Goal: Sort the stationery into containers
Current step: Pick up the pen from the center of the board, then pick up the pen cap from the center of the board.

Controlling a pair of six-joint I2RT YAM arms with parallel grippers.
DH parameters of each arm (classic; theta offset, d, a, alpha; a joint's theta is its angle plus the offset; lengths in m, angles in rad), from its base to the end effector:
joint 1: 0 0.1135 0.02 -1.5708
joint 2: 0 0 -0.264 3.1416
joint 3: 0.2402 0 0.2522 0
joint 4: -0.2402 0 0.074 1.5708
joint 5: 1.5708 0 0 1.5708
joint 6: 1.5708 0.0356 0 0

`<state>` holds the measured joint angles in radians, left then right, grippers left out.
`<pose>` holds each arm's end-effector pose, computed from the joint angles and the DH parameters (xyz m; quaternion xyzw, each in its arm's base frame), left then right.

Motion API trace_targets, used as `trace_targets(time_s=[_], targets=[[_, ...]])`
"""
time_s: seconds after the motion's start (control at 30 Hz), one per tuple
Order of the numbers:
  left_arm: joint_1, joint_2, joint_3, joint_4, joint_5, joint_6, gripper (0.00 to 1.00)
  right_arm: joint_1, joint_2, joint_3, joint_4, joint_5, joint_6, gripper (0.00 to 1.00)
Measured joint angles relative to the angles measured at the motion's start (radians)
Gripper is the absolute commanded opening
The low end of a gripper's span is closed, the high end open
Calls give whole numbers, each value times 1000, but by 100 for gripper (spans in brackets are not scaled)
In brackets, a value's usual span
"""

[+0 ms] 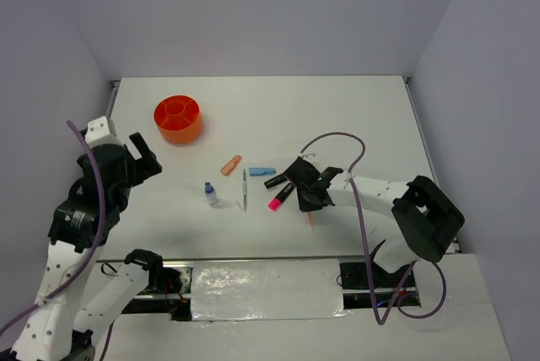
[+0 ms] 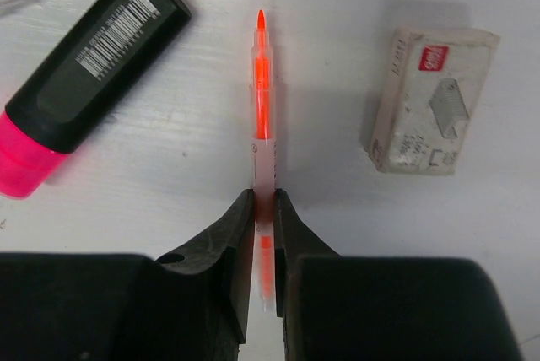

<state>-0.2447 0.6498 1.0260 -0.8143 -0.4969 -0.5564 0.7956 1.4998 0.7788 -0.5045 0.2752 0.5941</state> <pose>0.1117 -0.0104 0.3744 -0.2573 0.7876 -0.0117 0.5598 0.1899 0.1800 0.1583 -0.0747 0.9732 0.0052 0.2172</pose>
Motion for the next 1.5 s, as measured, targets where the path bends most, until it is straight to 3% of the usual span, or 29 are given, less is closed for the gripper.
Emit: trace_targets(time_s=[0.2, 0.27, 0.43, 0.53, 0.63, 0.87, 1.13, 1.5], targets=[[-46, 207, 298, -27, 57, -53, 99, 2, -161, -3, -51, 46, 39, 0], [-140, 263, 348, -18, 37, -86, 99, 3, -254, -3, -59, 66, 54, 0], [-546, 528, 489, -65, -166, -240, 99, 3, -479, -8, -84, 88, 79, 0], [-680, 732, 535, -76, -237, -350, 93, 3, -560, -8, -117, 96, 80, 0], [-748, 827, 447, -65, -248, -446, 82, 3, -621, -8, -161, 107, 78, 0], [-768, 834, 213, -45, -236, -658, 81, 3, -700, -39, -203, 113, 62, 0], [-754, 892, 183, -20, -238, -811, 73, 3, -706, -85, -202, 103, 36, 0], [-701, 972, 96, 52, -209, -887, 70, 3, -690, -102, -184, 93, 13, 0]])
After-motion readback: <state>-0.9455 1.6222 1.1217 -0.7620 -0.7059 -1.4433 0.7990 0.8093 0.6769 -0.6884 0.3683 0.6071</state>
